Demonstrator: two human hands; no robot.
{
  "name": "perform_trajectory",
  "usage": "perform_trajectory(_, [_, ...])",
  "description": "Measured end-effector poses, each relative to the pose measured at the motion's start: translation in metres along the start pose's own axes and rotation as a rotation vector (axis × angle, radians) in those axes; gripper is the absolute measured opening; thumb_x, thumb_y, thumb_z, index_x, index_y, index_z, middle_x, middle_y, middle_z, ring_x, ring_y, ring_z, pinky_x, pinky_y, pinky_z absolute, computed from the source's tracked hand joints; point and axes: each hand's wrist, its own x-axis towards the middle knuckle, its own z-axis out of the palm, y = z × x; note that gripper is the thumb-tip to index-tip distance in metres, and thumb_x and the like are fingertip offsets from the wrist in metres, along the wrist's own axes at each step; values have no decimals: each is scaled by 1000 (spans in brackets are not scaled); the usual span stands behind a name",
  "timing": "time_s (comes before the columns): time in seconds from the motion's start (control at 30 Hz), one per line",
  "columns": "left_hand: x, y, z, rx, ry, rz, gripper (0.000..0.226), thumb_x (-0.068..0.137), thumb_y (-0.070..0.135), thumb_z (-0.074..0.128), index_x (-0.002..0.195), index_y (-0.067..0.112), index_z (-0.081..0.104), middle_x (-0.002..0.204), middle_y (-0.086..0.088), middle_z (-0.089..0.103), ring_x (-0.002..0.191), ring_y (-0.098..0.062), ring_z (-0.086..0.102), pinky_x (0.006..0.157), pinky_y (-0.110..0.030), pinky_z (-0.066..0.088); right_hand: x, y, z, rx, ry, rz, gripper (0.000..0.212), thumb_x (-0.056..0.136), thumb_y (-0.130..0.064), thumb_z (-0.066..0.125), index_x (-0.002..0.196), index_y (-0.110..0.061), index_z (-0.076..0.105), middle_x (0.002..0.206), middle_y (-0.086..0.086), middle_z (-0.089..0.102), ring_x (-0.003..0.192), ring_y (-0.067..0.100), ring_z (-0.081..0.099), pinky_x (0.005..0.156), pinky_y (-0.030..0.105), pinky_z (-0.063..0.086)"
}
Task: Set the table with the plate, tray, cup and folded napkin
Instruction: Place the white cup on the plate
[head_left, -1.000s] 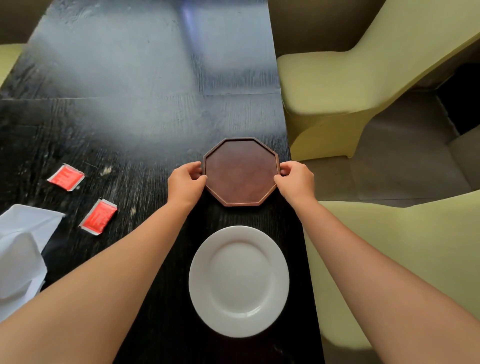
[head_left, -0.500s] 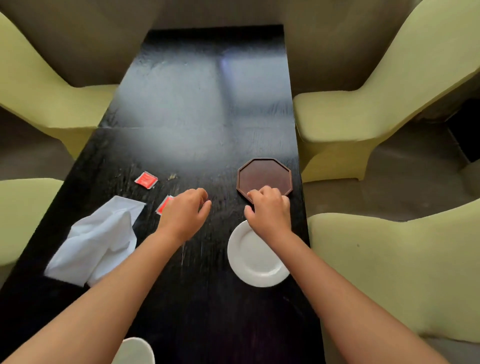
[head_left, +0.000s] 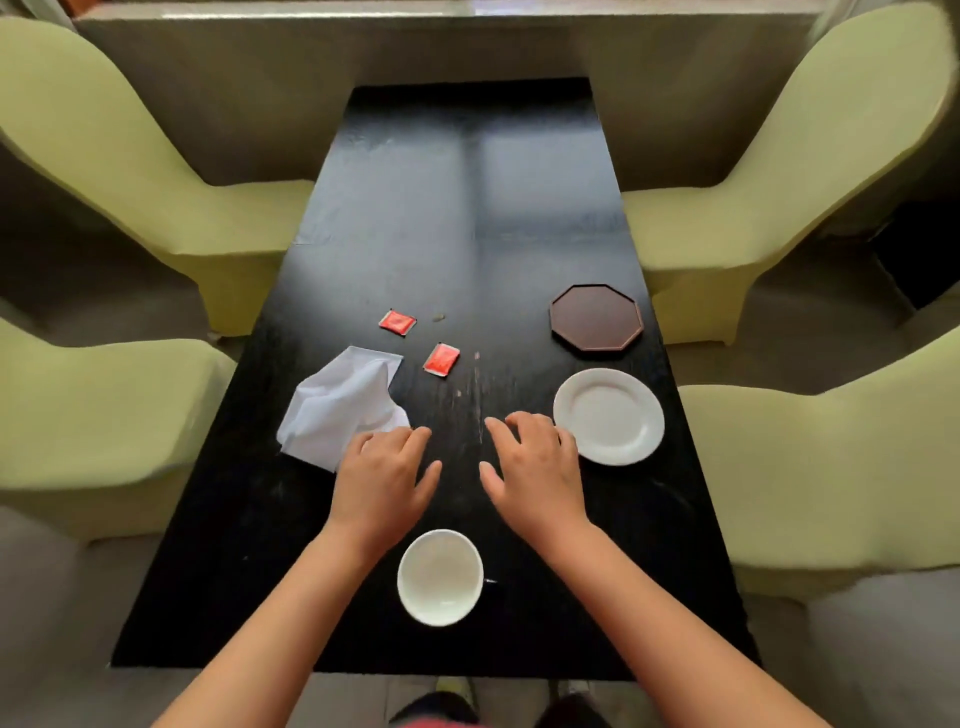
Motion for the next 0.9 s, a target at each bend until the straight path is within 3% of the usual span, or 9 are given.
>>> perform_trajectory(0.13, [-47,-14,13,64,-29,15,34,76,28,70,103,7,66,85,-6,69,78,-28,66,85,-42,50,-36,-22,23,-29,-34,36,48,82,-31,60,126,-14,52,120,11,57,111,30,52,96,45,38])
perform_trajectory(0.33, [-83,-25,39,146,-99,-10,47,70,32,76,108,7,66,90,-7,68,77,-27,66,88,-52,49,-65,-29,57,6,-166,119,57,89,-35,50,140,-15,35,132,6,48,119,25,45,98,40,35])
perform_trajectory(0.47, [-98,-26,58,181,-158,-25,56,69,38,76,116,9,64,99,-8,68,87,-26,66,92,-57,44,-70,-26,76,-14,-243,195,61,90,-36,48,143,-14,27,135,5,45,122,24,42,100,39,35])
perform_trajectory(0.6, [-109,-25,80,203,-318,-64,67,83,47,56,137,10,44,122,-5,60,109,-23,58,107,-57,28,-73,-26,95,-47,-388,275,63,89,-39,50,141,-12,27,134,8,46,121,26,44,98,39,38])
perform_trajectory(0.7, [-112,-21,90,198,-489,-135,69,90,51,38,145,10,25,136,-1,49,121,-19,48,112,-53,16,-74,-25,104,-4,-467,344,49,88,-37,51,129,-13,40,124,8,52,115,27,48,92,39,40])
perform_trajectory(0.77, [-111,-17,95,127,-561,-209,61,91,46,36,141,12,29,129,-1,54,114,-19,54,107,-45,28,-74,-25,107,28,-495,363,36,87,-31,50,118,-13,46,117,8,58,109,28,51,87,39,41])
perform_trajectory(0.8, [-111,-15,98,52,-577,-247,53,91,42,38,135,14,34,122,-2,58,106,-20,58,95,-39,38,-74,-25,109,45,-500,369,32,87,-28,50,115,-13,47,115,8,59,107,28,52,86,39,41])
perform_trajectory(0.87, [-111,-15,100,-224,-583,-376,38,90,31,45,124,17,40,108,-5,64,91,-23,62,70,-31,41,-74,-25,111,80,-487,382,28,86,-21,49,112,-12,48,112,9,62,104,30,54,84,39,42])
perform_trajectory(0.9, [-112,-15,101,-394,-597,-467,37,89,26,48,125,19,40,106,-6,64,89,-23,61,68,-31,41,-73,-25,111,95,-473,391,27,85,-19,49,112,-12,49,110,10,63,102,30,55,84,38,42])
